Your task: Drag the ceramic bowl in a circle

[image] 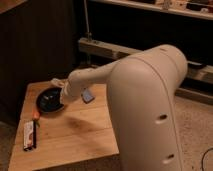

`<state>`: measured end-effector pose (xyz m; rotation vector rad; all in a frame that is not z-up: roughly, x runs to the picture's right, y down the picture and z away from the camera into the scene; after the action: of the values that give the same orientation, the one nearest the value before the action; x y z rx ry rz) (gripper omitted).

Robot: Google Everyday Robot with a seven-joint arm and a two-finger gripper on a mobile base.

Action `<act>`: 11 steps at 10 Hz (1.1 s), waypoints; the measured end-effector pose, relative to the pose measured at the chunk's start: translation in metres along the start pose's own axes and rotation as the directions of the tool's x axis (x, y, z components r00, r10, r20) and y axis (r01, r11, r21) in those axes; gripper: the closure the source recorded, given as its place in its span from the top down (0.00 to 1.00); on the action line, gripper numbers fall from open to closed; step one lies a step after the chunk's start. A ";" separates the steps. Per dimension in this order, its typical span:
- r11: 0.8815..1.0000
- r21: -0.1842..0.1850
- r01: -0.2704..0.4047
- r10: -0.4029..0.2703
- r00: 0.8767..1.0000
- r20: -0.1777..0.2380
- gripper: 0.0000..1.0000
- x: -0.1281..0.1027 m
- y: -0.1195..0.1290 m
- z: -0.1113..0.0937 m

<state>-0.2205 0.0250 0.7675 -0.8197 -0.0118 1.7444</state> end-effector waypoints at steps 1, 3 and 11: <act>1.000 0.015 -0.012 0.012 1.000 0.022 0.02 -0.013 0.002 -0.019; 0.998 0.043 -0.037 0.035 0.997 0.064 0.02 -0.047 0.001 -0.054; 0.999 0.037 -0.036 0.036 0.999 -0.001 0.12 -0.079 -0.033 -0.015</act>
<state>-0.1767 -0.0364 0.8098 -0.7985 0.0358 1.7727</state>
